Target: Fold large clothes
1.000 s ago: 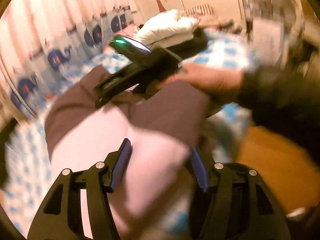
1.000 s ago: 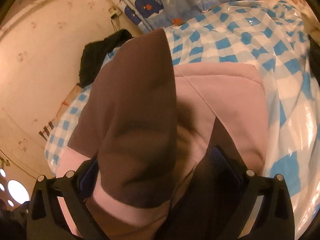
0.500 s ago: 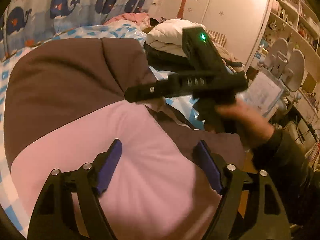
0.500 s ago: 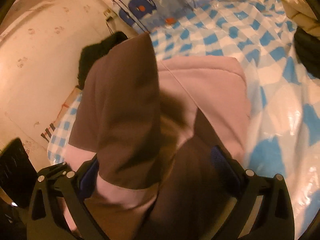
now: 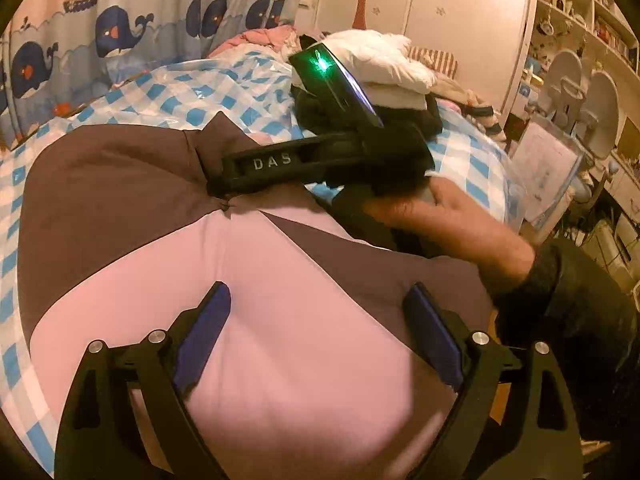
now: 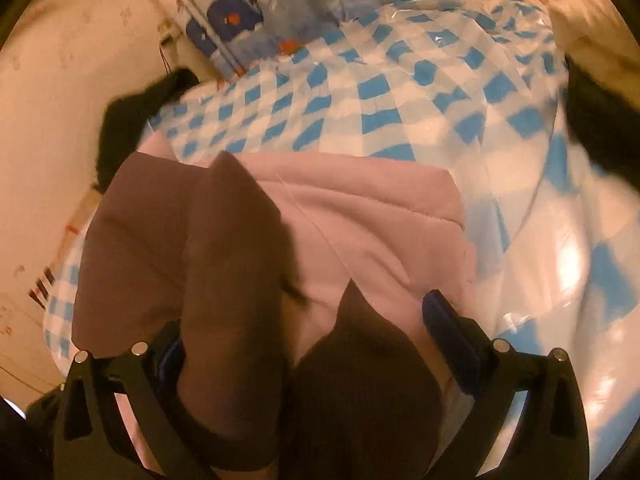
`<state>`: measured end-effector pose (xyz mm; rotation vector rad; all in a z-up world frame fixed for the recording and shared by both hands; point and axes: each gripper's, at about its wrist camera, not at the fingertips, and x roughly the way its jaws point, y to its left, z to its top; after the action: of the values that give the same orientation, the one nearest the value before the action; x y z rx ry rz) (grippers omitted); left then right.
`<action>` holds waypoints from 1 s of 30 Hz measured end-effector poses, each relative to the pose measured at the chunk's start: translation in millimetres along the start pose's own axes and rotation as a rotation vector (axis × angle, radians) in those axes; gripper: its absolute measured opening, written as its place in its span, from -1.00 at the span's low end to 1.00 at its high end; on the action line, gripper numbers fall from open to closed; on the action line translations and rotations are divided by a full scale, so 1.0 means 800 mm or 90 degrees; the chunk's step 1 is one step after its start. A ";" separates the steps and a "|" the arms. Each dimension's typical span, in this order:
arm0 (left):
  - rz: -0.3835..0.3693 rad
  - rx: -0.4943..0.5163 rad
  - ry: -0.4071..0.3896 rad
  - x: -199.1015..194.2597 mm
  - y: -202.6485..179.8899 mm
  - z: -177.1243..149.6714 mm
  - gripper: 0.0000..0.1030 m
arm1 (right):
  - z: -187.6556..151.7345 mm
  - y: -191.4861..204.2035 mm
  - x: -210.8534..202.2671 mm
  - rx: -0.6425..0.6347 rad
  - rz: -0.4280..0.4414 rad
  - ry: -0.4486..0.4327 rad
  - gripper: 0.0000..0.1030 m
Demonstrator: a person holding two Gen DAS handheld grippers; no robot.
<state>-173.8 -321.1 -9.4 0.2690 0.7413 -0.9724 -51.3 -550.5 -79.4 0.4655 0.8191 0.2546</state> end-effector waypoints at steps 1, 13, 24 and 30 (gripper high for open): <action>0.009 0.012 0.000 0.002 -0.005 -0.001 0.68 | -0.005 -0.008 0.002 0.013 0.015 -0.008 0.89; 0.019 0.060 -0.009 0.013 -0.012 -0.004 0.84 | 0.010 0.010 -0.056 0.009 -0.016 0.001 0.88; 0.034 0.072 0.009 0.009 -0.017 -0.006 0.84 | -0.052 0.001 -0.035 0.056 -0.002 0.007 0.89; 0.002 -0.129 -0.079 -0.115 0.072 -0.014 0.84 | -0.051 0.018 -0.051 0.035 -0.054 0.004 0.89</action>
<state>-162.8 -223.5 38.4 0.0327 0.7193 -0.8951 -109.1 -542.1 -70.2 0.4806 0.8522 0.1546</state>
